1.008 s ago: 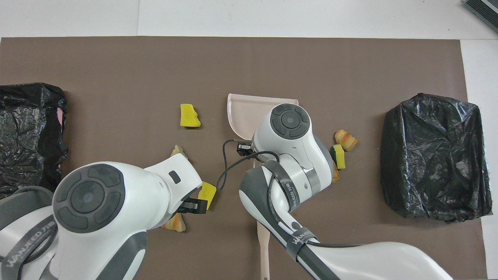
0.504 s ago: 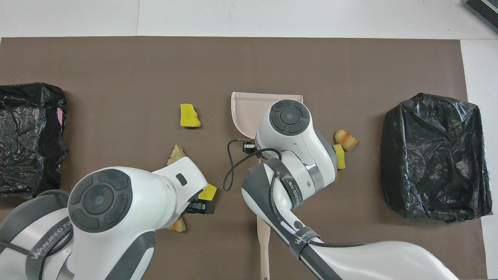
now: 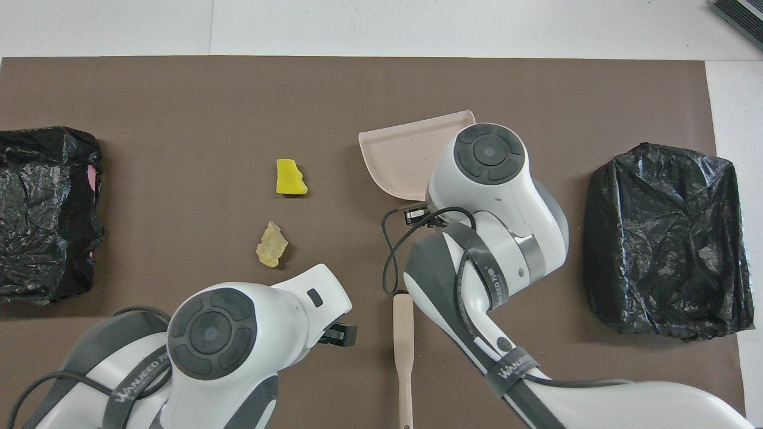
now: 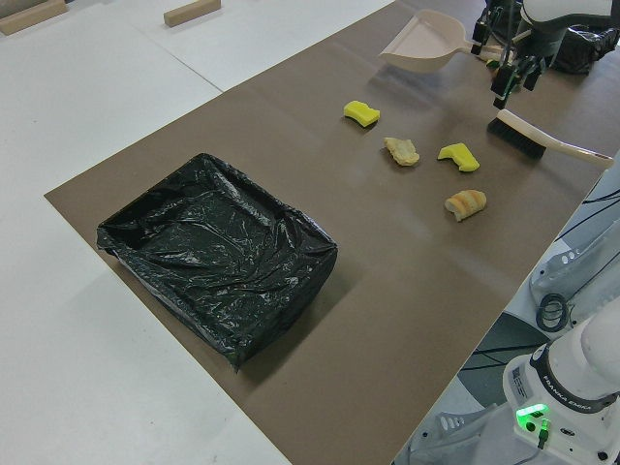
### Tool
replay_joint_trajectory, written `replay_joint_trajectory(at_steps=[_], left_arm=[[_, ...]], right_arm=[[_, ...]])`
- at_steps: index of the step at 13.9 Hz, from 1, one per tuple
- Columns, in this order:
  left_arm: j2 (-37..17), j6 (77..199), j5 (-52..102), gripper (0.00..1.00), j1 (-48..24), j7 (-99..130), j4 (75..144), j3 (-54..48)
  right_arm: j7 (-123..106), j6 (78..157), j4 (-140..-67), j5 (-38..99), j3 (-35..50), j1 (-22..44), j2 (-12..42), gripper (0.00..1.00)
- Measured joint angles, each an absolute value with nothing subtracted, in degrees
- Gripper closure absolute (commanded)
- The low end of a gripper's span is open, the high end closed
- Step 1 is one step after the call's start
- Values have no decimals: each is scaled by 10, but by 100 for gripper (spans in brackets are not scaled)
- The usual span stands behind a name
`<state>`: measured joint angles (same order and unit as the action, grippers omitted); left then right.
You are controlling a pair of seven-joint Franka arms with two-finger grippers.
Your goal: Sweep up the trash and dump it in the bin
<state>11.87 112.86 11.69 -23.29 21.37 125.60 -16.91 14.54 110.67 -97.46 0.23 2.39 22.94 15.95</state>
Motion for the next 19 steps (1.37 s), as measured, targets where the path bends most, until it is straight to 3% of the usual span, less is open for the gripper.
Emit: replay_joint_trajectory(at_steps=[7,9,19], left_arm=[[25,1238,117,0,-367,338,1268,-170],[8,1261,117,10,-387,356,1268,-170],[-20,1278,117,19,-441,363,1282,-170]], right_arm=[[-143,1046,-975,2,23,155,121,100],[-213,1046,-977,2,22,135,122,100],[-391,1044,-990,-25,24,111,136,100]])
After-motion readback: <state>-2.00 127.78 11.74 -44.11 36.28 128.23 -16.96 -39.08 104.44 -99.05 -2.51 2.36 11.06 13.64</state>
